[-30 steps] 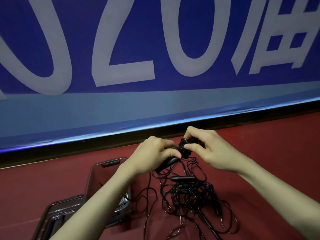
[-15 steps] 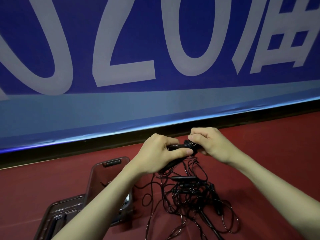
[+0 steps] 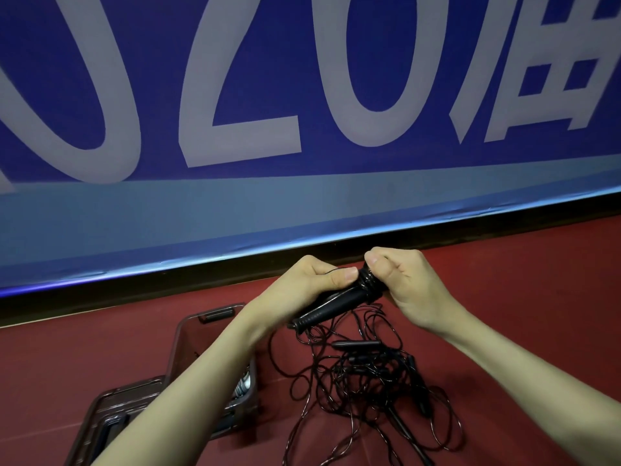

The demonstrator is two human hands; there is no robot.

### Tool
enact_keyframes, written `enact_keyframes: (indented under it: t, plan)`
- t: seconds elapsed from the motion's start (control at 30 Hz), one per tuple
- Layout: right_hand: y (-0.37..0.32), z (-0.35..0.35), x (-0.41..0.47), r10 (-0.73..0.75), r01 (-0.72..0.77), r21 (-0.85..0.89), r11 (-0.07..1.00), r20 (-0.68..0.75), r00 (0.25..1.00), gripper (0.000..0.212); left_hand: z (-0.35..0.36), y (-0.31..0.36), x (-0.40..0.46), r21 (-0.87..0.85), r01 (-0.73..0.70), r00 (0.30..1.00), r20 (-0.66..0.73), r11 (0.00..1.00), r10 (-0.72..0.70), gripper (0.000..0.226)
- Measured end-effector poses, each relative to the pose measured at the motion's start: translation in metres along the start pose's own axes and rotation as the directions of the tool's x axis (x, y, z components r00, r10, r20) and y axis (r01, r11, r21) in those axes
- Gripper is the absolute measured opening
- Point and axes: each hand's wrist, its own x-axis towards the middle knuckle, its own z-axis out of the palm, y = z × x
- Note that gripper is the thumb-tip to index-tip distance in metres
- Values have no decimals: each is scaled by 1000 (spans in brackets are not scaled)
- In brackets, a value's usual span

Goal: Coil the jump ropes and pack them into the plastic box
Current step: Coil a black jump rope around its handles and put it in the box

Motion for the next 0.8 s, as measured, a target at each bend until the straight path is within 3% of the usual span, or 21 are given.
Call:
enact_keyframes:
  t: [0.1, 0.13, 0.2, 0.27, 0.33, 0.4, 0.47, 0.6, 0.63, 0.7, 0.8]
  plan:
    - [-6, 7, 1, -2, 1, 71, 997, 13, 1000, 42, -8, -12, 4, -104, 69, 985, 165, 992, -52, 57]
    - [-9, 9, 1, 2, -5, 104, 995, 22, 1000, 41, -10, -20, 6, -221, 89, 971, 237, 971, -35, 55]
    - [-12, 11, 0, 12, -16, 166, 986, 23, 1000, 38, -5, -32, 7, -545, 186, 949, 314, 818, -7, 43]
    - [-13, 12, 0, 15, -13, 191, 981, -6, 1000, 37, 5, -39, 7, -682, 154, 972, 235, 715, 14, 36]
    - [-9, 13, 2, 58, -41, 230, 972, -70, 996, 37, 17, -37, 8, -711, 43, 999, 14, 702, -47, 28]
    - [-2, 14, 4, 98, -61, 231, 971, -153, 983, 52, 28, -28, 11, -653, -10, 983, -144, 757, -111, 33]
    - [6, 14, 7, 87, -48, 158, 986, -249, 965, 65, 38, -26, 13, -607, 6, 963, -211, 794, -169, 33]
    - [23, 11, 12, 82, -66, 56, 996, -376, 923, 61, 53, -31, 11, -514, 43, 945, -257, 857, -202, 34]
    - [27, 9, 14, 99, -83, 59, 995, -393, 914, 57, 56, -33, 10, -421, 48, 941, -285, 906, -183, 36]
    - [34, 6, 18, 153, -131, 80, 988, -414, 898, 51, 61, -38, 6, -80, 70, 929, -357, 994, -95, 36]
    - [36, -2, 26, 181, -181, 45, 982, -470, 864, 47, 69, -39, -3, 436, 97, 947, -316, 895, 52, 29]
